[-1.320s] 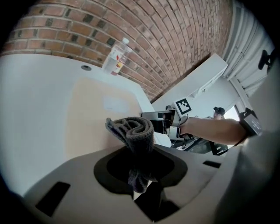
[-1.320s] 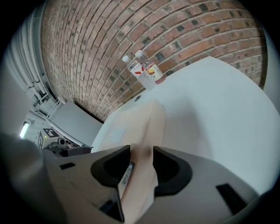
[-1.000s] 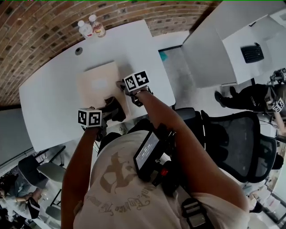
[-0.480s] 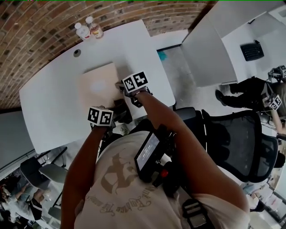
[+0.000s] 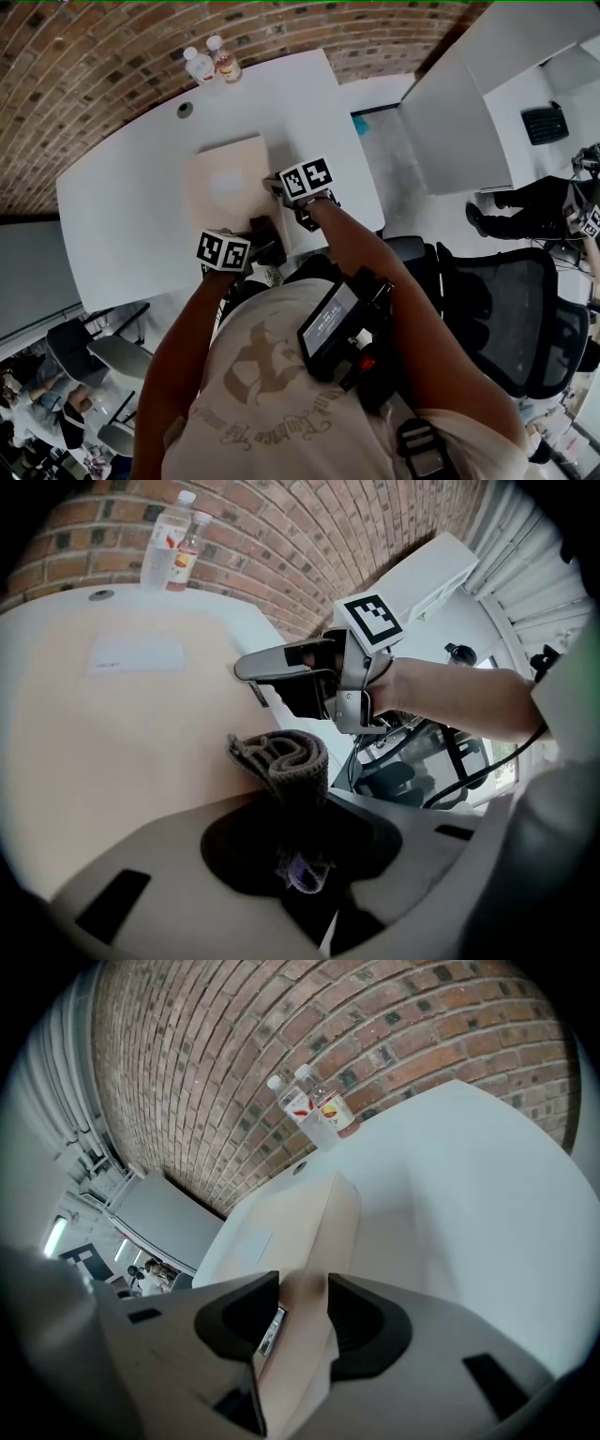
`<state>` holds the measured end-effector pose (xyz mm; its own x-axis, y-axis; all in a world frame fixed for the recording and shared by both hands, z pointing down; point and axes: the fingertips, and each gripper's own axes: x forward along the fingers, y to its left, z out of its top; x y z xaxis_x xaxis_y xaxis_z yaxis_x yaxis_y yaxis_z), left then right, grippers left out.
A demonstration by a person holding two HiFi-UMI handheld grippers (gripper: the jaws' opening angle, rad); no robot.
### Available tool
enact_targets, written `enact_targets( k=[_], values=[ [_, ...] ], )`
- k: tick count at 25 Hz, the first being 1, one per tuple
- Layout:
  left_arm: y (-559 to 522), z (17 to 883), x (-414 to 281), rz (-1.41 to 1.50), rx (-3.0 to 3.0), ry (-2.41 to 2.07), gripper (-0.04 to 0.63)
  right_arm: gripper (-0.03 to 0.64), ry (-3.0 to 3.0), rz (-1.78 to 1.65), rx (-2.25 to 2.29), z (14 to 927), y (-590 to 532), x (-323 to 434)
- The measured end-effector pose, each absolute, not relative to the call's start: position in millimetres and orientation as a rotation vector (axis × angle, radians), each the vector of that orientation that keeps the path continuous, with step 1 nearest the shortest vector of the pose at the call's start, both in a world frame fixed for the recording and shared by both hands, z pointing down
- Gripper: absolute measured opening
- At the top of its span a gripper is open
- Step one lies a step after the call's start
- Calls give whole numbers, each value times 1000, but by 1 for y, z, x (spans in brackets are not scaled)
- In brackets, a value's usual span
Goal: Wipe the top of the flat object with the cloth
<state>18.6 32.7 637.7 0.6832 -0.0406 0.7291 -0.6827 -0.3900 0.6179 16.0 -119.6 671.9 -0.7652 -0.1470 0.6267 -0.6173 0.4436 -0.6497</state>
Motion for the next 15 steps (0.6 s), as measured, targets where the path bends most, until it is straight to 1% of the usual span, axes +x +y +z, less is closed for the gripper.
enact_targets(
  k=[5,15],
  values=[
    [38,636,-5,752,1836,-629,107,176,-2218,1268,634,672,-120,16],
    [50,636,-76,658,1754,-778,107,176,-2213,1252,623,672,-121,15]
  ],
)
